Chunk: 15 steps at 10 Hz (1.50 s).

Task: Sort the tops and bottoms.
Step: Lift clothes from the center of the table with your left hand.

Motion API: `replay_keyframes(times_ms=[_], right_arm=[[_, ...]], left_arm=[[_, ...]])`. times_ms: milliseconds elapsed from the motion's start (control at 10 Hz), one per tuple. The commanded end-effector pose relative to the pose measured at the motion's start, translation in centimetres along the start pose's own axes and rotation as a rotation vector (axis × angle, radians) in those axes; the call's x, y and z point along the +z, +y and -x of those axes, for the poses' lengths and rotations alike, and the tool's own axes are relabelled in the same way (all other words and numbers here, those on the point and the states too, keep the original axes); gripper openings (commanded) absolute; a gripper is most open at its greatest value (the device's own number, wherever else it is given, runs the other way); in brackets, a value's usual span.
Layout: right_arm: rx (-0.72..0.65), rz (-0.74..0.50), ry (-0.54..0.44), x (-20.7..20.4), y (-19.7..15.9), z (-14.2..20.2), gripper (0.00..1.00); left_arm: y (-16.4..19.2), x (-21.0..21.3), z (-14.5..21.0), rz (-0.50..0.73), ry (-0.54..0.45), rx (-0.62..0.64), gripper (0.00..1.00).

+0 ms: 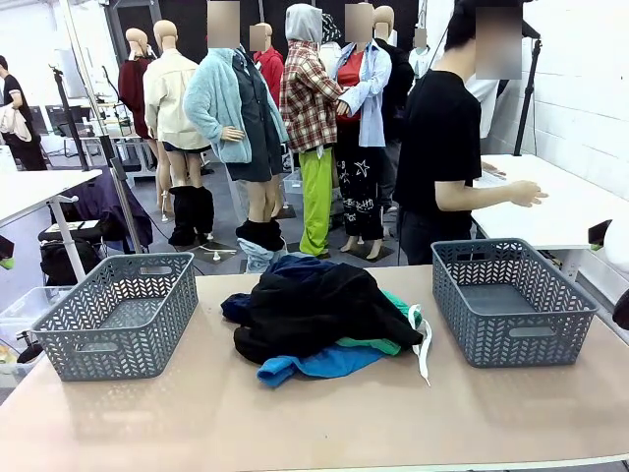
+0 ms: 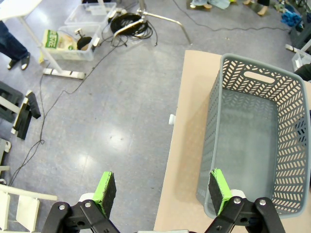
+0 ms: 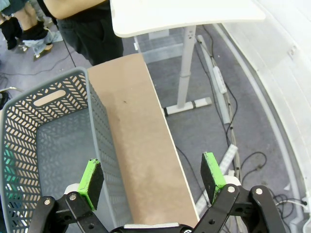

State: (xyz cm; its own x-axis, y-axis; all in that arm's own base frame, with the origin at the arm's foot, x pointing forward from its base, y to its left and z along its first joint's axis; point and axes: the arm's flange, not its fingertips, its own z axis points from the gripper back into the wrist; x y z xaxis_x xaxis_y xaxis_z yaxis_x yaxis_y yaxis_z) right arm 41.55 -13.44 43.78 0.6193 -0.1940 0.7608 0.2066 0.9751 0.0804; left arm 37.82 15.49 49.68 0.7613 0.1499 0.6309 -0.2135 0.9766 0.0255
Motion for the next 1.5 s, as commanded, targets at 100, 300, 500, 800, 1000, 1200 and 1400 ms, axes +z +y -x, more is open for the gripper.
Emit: replay_keyframes(times_ms=[100, 300, 500, 800, 1000, 1200, 1400], right_arm=[[0.008, 0.007, 0.011, 0.11, 0.17, -0.02, 1.00], [0.008, 0.007, 0.011, 0.11, 0.17, -0.02, 1.00], [0.008, 0.007, 0.011, 0.11, 0.17, -0.02, 1.00], [0.008, 0.007, 0.011, 0.11, 0.17, -0.02, 1.00], [0.008, 0.007, 0.011, 0.11, 0.17, -0.02, 1.00], [0.008, 0.007, 0.011, 0.11, 0.17, -0.02, 1.00], [0.008, 0.007, 0.011, 0.11, 0.17, -0.02, 1.00]], left_arm=[[0.15, 0.07, 0.01, 0.001, -0.002, -0.001, 1.00], [0.15, 0.07, 0.01, 0.001, -0.002, -0.001, 1.00], [0.15, 0.07, 0.01, 0.001, -0.002, -0.001, 1.00], [0.15, 0.07, 0.01, 0.001, -0.002, -0.001, 1.00], [0.15, 0.07, 0.01, 0.001, -0.002, -0.001, 1.00], [0.15, 0.07, 0.01, 0.001, -0.002, -0.001, 1.00], [0.15, 0.07, 0.01, 0.001, -0.002, -0.001, 1.00]])
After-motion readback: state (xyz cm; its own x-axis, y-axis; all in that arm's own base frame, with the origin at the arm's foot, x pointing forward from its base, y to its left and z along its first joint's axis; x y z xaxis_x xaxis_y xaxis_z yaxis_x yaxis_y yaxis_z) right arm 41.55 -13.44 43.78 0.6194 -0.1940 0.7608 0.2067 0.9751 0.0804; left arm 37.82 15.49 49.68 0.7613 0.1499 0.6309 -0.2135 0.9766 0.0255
